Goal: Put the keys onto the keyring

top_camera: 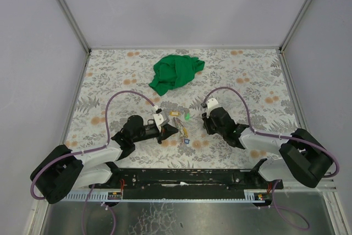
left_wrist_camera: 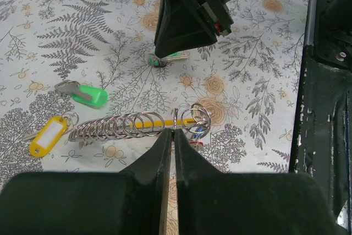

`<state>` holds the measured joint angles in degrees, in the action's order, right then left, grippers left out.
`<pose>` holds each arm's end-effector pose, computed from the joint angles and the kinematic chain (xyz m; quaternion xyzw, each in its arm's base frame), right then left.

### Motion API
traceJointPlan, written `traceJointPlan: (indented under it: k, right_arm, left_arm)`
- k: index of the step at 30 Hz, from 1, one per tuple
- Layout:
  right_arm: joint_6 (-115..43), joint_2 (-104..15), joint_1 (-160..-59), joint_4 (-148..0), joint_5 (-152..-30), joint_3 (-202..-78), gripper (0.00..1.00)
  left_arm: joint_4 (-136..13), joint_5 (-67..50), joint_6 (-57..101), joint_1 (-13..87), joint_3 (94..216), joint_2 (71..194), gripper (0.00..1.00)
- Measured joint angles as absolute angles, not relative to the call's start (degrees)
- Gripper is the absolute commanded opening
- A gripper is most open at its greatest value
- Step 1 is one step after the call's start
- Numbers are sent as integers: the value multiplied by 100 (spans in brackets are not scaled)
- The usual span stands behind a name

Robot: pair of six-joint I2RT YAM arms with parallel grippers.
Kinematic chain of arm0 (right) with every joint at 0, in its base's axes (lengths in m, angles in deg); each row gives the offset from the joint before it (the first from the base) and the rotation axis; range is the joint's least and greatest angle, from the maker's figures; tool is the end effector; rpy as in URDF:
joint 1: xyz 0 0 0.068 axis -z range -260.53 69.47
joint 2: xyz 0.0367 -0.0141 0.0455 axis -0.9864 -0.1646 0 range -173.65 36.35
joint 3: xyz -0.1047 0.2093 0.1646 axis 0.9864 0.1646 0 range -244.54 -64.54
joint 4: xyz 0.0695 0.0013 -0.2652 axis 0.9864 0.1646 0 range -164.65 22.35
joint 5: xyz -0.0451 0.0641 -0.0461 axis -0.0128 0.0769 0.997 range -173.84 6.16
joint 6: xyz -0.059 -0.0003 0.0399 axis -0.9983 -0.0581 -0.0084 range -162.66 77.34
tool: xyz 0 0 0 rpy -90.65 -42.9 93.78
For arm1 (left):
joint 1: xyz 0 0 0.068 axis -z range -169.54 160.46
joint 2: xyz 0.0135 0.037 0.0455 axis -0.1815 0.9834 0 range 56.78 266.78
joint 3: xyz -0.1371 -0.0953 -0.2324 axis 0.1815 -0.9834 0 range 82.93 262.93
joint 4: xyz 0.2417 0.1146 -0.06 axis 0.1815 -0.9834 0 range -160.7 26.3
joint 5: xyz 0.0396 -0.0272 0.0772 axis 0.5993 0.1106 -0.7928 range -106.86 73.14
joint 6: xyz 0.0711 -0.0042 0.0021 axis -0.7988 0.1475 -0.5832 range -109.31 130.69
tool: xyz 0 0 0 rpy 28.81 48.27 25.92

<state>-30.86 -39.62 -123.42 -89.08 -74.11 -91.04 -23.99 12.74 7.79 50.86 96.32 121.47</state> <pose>0.2077 0.1792 0.1498 -0.1992 0.8621 0.1444 0.4431 0.1580 -0.1725 0.1753 0.4265 0.6367 -0.3839 0.5150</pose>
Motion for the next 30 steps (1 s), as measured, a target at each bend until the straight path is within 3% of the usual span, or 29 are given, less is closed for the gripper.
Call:
traceJointPlan:
  k: [9,30]
  right_arm:
    - [-3080,-4239,-12403,-9857,-7231,-8962,26]
    - [-2960,-4598,-12478,-9986,-7078,-8909,21]
  left_arm:
    - [-2399,1274,812,5086,9632,12132,0]
    - [-2397,1274,814,5086,9632,12099,0]
